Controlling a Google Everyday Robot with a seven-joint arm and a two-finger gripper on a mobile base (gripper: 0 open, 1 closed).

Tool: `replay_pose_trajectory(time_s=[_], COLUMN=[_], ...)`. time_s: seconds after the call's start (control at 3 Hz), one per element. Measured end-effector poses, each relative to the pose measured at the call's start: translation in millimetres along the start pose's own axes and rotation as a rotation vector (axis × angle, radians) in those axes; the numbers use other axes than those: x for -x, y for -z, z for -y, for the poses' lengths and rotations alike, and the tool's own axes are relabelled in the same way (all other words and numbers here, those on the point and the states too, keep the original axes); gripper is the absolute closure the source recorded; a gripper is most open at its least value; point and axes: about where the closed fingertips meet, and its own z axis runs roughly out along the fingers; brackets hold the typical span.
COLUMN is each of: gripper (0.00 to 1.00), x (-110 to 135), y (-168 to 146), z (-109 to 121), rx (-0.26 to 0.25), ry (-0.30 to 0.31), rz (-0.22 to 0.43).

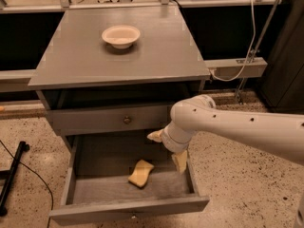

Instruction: Pick sponge from middle drawer and place on counter

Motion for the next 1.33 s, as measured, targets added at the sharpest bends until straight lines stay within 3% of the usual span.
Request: replay_pose_trajectory(time_s=[0.67, 1.0, 1.33], gripper=[0.0, 0.0, 0.0], x=[11.7, 13.3, 13.3], y=[-26.5, -28.5, -28.6], z=[-2.2, -3.0, -3.0], rx=[-0.089, -0.095, -0.095], ry=[0.323, 0.415, 0.416], rz=[0.077, 0.078, 0.078])
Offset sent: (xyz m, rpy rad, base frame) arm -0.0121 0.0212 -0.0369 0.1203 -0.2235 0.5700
